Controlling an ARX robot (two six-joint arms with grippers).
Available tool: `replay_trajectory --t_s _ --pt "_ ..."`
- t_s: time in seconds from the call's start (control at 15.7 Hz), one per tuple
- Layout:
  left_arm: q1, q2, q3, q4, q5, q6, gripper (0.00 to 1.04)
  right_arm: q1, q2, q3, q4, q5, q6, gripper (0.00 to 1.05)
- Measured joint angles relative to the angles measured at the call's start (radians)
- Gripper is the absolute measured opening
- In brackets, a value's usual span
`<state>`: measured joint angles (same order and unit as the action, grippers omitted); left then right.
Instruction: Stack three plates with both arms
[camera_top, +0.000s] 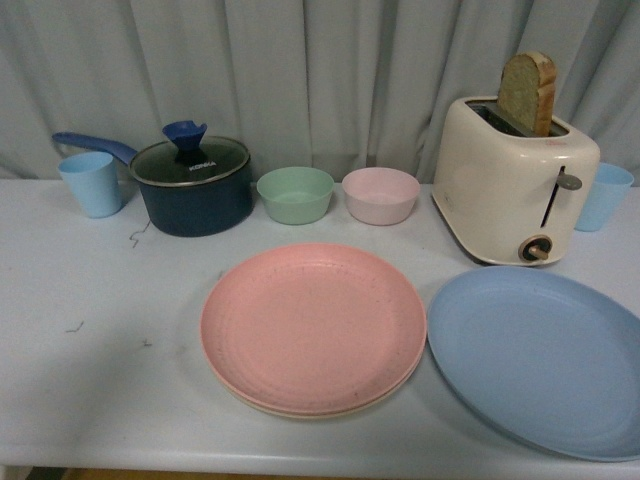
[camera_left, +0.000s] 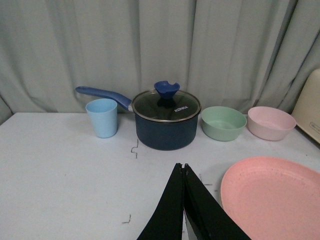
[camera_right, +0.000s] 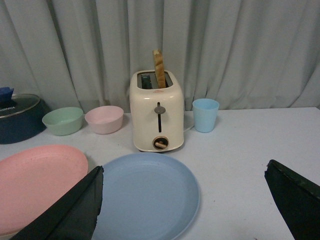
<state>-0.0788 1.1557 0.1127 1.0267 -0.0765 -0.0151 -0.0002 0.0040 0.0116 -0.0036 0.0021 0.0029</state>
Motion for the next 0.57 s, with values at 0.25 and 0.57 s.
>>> replay_trajectory --t_s 0.25,0.57 --pt "0.079 -0.219 -0.063 -0.153 0.074 0.001 0.02 0.0 0.0 0.0 0.0 0.0 0.0 0.98" --pt "0.078 -0.477 -0.101 -0.375 0.076 0.0 0.02 0.0 0.0 0.0 0.0 0.0 0.0 0.98"
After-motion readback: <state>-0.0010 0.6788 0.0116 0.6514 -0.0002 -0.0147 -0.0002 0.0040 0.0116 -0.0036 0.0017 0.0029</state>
